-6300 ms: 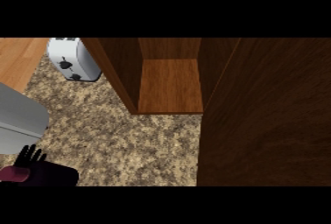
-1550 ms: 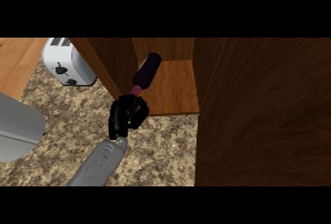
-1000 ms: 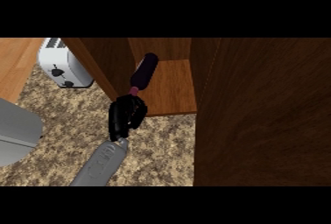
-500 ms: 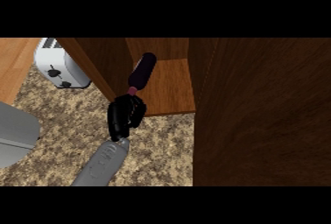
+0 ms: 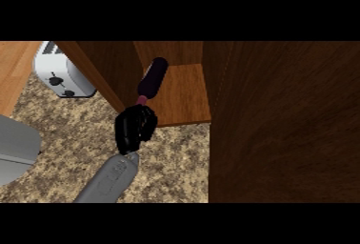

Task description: Pick up the wine, place it into the cabinet and close the cabinet

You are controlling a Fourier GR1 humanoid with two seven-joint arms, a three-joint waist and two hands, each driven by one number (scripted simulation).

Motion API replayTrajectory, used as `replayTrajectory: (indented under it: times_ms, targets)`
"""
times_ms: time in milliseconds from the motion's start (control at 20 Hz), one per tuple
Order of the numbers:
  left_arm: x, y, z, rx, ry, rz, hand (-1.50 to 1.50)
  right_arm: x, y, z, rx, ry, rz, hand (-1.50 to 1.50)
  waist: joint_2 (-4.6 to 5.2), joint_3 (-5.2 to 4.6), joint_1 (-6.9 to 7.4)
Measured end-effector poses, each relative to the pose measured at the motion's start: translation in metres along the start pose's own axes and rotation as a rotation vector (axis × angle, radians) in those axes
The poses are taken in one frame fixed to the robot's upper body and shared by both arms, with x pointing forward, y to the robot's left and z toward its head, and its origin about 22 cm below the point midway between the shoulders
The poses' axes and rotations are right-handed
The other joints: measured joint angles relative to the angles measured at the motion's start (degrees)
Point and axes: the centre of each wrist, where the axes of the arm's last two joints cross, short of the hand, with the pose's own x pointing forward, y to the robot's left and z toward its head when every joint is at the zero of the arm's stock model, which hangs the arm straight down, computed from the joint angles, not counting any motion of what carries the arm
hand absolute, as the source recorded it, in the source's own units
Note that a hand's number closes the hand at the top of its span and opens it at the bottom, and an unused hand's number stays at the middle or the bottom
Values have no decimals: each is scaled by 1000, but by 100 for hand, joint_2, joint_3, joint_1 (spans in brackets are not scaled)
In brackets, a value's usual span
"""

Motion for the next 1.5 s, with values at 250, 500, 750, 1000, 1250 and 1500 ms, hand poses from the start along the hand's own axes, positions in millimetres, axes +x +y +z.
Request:
replayTrajectory:
  times_ms: [250,500,750,1000,1250,1500]
  targets:
    - [1,-1,0,23,11,-34,150,0,-1,0,2,-7,-4,-150,0,13,-29]
    - [1,-3,1,46,29,-60,150,-1,-1,1,14,-9,-7,-150,-7,25,-60]
    - [2,-5,1,56,43,-92,150,-2,-2,1,20,-8,-12,-150,-12,36,-65]
    - [1,-7,2,83,44,-130,-150,-2,-2,1,27,-15,-14,-150,-10,37,-109]
    - [2,-11,6,78,42,-159,-150,-2,-4,2,29,-15,-12,-150,-10,45,-107]
    - [9,-25,9,14,88,-205,-150,-1,-4,1,32,-9,-12,-150,55,4,-151]
